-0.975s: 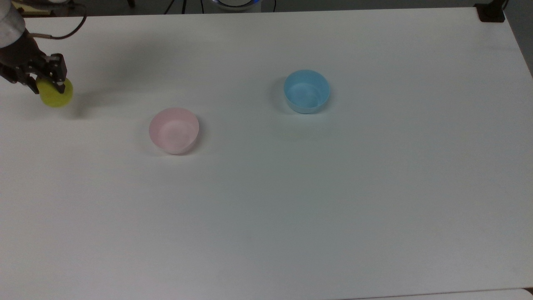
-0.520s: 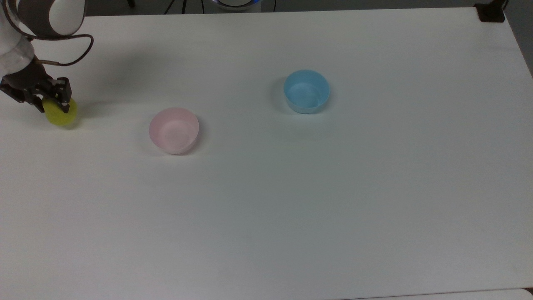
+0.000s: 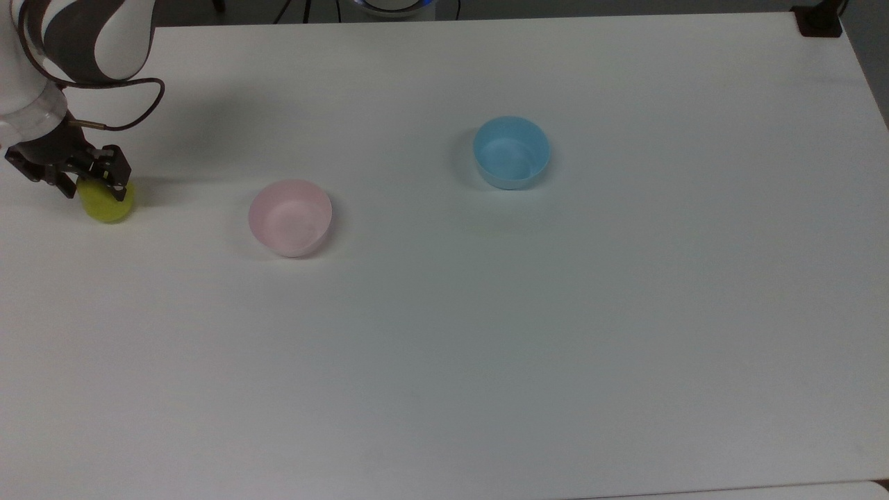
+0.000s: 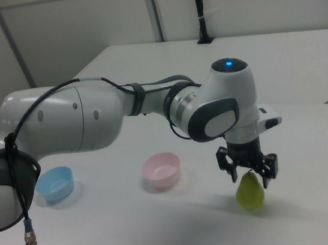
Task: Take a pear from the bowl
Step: 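Carry the pear away from the pink bowl and lower it onto the table, then open the gripper to release the pear and raise it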
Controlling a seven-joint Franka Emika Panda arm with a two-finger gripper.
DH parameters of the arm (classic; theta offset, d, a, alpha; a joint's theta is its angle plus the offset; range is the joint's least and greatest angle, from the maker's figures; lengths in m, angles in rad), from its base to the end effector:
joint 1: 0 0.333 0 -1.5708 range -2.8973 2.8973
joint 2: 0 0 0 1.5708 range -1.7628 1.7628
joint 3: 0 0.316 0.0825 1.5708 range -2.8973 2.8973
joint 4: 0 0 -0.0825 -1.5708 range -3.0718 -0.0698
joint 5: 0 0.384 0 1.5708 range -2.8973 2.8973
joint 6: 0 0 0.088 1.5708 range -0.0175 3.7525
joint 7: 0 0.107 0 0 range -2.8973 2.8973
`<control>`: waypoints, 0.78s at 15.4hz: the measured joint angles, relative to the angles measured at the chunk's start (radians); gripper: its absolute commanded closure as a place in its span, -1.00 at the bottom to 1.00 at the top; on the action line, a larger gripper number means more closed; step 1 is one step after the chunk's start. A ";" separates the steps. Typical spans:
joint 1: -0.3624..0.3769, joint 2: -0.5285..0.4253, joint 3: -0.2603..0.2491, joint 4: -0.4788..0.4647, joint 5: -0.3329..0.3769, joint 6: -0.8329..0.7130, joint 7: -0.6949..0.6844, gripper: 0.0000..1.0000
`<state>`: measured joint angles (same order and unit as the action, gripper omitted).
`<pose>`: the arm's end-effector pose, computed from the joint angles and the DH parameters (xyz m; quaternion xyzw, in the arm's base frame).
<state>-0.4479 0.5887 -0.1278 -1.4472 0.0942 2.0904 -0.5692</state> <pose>0.6136 -0.3729 0.3520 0.9994 -0.0137 0.0286 0.0107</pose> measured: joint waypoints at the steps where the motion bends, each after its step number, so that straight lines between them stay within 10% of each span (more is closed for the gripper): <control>1: 0.001 -0.001 0.000 0.005 0.000 0.001 0.002 -1.00; 12: 0.168 -0.296 0.006 0.048 -0.055 -0.321 0.013 -1.00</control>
<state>-0.2795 0.2932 -0.1219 -1.3996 0.0387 1.7692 -0.5560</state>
